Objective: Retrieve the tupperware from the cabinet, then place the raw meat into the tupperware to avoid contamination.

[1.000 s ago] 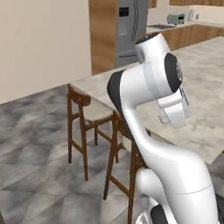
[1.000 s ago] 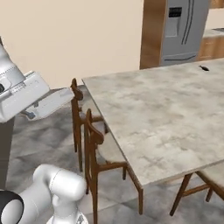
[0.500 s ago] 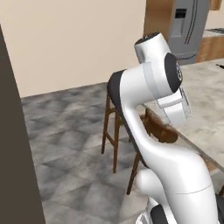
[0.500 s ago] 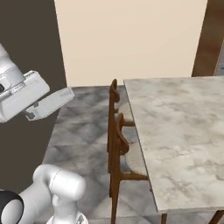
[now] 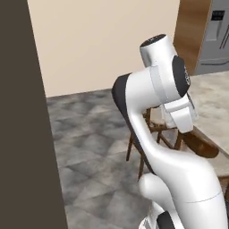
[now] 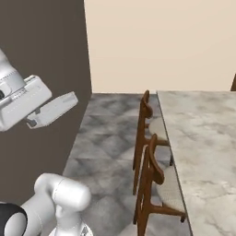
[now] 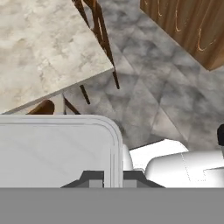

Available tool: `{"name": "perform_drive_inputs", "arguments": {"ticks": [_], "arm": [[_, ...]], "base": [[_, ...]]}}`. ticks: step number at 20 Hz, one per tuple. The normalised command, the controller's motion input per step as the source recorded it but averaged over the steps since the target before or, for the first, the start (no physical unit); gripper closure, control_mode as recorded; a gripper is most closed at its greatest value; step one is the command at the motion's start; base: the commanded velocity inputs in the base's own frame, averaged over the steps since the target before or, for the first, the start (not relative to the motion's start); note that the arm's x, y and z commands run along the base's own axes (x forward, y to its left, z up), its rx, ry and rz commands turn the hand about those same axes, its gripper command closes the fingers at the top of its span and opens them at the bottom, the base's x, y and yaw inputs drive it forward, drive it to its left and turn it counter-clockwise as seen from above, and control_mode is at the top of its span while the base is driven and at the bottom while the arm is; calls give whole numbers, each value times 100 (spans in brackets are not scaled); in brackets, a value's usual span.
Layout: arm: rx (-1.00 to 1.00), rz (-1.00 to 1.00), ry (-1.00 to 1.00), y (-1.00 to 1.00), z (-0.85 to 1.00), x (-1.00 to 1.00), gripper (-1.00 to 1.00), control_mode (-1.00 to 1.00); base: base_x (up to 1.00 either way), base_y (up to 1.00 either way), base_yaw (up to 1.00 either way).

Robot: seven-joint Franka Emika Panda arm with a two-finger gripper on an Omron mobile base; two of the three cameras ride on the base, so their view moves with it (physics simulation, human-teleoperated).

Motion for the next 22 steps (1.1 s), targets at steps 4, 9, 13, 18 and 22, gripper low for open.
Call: {"name": "perform_drive_inputs", "arguments": {"ticks": [4, 9, 13, 18, 22], "arm": [[0, 0, 0, 0, 0, 0, 100, 100], [0, 0, 0, 0, 0, 0, 100, 100], [0, 0, 0, 0, 0, 0, 100, 100], [0, 0, 0, 0, 0, 0, 100, 100], [0, 0, 0, 0, 0, 0, 100, 100]], "base": [[90, 60, -9], [100, 10, 0], [100, 28, 0], [100, 28, 0], [100, 24, 0]]}}
